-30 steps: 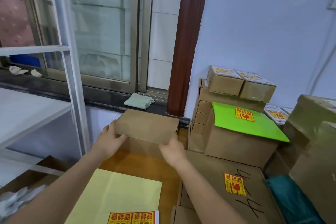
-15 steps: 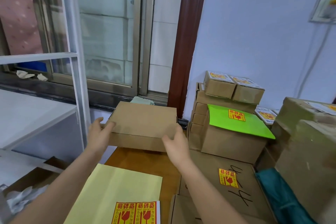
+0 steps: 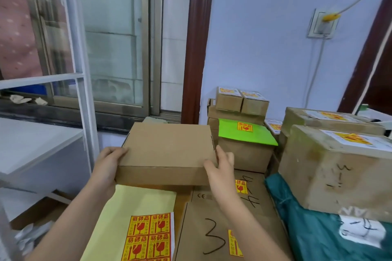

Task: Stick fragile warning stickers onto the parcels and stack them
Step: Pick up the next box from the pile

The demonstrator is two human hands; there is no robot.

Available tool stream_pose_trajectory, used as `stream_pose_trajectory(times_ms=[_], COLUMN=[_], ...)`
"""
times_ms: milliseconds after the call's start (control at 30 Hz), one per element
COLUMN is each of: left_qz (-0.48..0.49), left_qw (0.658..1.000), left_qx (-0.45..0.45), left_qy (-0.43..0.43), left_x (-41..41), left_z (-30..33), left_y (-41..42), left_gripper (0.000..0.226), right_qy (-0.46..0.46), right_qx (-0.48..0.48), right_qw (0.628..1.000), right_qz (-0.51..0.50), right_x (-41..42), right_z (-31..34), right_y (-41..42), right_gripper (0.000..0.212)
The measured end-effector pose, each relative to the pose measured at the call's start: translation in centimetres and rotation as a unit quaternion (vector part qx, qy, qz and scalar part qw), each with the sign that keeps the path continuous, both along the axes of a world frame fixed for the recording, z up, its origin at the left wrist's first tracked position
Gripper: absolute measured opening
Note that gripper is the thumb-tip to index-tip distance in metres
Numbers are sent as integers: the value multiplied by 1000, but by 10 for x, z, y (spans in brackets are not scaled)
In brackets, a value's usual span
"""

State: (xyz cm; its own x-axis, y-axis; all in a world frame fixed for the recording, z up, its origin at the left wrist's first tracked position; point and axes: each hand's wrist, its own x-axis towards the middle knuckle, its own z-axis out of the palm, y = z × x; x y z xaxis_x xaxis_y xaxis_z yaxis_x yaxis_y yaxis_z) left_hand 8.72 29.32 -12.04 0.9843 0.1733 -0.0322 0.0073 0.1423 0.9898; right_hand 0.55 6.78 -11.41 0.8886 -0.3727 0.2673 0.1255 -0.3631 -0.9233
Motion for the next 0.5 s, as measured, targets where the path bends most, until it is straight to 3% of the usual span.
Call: stream_pose_trajectory(times_ms=[333, 500], left_qz=[-37, -14], left_qw=[999, 1000], left_qx=[-19, -19], left_qy=[-7, -19], left_x=[-67, -97], left_z=[8, 4], left_y=[-31, -33], left_gripper=[15, 22], right_qy=[-56, -15], right_qx=[79, 70], right_qw=[995, 997], right_qz=[-3, 15], right_x=[-76, -106], right_z=[5, 1], right_y=[-33, -35], right_gripper=[30, 42])
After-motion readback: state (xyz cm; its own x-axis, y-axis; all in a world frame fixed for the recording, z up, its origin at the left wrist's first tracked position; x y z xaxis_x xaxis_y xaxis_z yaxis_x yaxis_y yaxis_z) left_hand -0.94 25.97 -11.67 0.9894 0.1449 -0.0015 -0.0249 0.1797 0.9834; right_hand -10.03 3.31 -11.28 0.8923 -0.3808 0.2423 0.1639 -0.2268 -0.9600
